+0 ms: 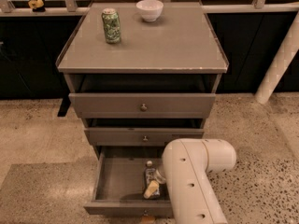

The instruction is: Pick blue plastic bottle from bottom drawer and place on counter

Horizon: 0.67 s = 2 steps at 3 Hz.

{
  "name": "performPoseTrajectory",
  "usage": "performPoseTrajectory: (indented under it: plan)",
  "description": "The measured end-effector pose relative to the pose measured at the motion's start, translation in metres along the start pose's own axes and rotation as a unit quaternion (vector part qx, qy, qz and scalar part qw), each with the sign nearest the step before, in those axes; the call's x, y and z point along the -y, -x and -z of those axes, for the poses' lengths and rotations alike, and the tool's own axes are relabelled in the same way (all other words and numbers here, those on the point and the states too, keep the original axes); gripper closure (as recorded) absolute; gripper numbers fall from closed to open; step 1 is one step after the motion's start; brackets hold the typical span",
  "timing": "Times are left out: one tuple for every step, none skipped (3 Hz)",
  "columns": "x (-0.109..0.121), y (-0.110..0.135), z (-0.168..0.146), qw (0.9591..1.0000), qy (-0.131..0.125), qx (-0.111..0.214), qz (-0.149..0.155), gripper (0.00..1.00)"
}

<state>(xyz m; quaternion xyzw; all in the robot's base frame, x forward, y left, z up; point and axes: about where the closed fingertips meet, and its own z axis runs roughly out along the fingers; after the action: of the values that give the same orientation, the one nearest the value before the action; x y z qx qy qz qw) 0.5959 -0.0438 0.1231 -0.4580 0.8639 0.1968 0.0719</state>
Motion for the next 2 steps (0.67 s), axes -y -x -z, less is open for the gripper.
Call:
performPoseTrajectory:
  plan:
    - [-0.0005, -0.0014, -0.0073, 1.0000, -0.009, -0.005, 0.001, 0.00]
    - [-0.0004, -0.0013, -0.0075, 0.9999, -0.009, -0.005, 0.001, 0.18]
